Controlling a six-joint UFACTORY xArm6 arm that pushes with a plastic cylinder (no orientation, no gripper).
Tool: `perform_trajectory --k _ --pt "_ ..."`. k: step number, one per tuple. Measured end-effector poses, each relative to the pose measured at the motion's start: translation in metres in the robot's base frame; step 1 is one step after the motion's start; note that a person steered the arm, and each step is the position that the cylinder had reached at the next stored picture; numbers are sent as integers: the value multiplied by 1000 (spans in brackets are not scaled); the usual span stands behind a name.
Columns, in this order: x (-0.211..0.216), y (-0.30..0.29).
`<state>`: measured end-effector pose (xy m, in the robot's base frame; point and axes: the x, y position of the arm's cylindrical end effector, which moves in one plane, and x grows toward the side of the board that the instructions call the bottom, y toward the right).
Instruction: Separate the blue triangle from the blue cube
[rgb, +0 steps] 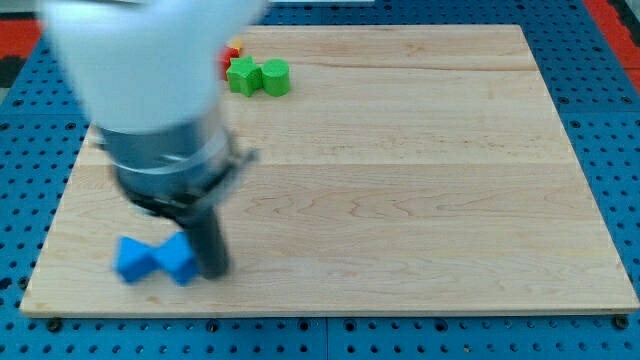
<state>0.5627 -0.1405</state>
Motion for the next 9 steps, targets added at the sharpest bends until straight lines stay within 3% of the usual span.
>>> perform_trajectory --k 1,2,3,5,6,7,8,9 --pt "-15 -38" --pt "44 35" --pt "56 20" --pt "50 -154" --pt "-9 -129" --pt "-28 -74" --pt "-28 -56" --pt "-58 -75"
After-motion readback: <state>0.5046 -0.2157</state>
